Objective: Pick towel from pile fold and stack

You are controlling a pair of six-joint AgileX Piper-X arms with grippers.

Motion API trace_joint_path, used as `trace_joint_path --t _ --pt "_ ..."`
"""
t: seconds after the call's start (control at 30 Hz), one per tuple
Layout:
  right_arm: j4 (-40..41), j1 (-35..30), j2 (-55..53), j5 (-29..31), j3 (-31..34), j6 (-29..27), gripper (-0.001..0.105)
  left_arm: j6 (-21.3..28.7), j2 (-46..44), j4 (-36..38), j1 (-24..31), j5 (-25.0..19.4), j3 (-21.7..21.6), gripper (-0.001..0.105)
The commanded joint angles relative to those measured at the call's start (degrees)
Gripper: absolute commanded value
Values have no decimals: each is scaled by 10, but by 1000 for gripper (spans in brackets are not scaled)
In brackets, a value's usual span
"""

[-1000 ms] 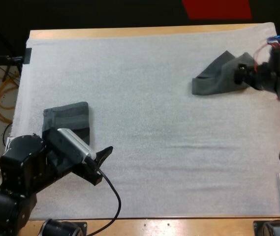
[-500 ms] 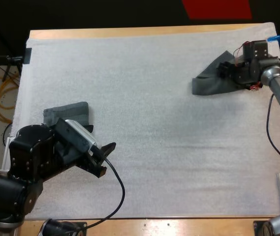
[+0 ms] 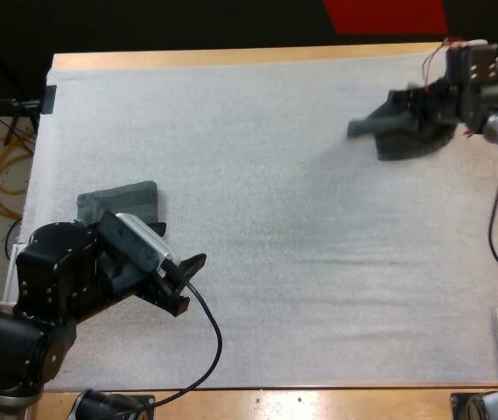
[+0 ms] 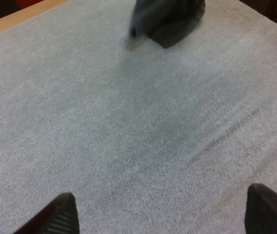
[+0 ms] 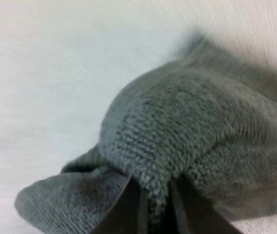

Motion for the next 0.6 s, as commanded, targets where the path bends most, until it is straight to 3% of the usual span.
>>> trace_joint_path --t 0.0,0.23,0.57 --pt "7 3 -39 -1 -8 -22 1 -1 -2 3 -3 5 -4 67" --pt "70 36 -179 -5 -8 -26 1 -1 -2 -1 -3 5 -6 67" --pt "324 164 -319 -3 -8 -17 1 -1 -2 6 -3 5 -6 67"
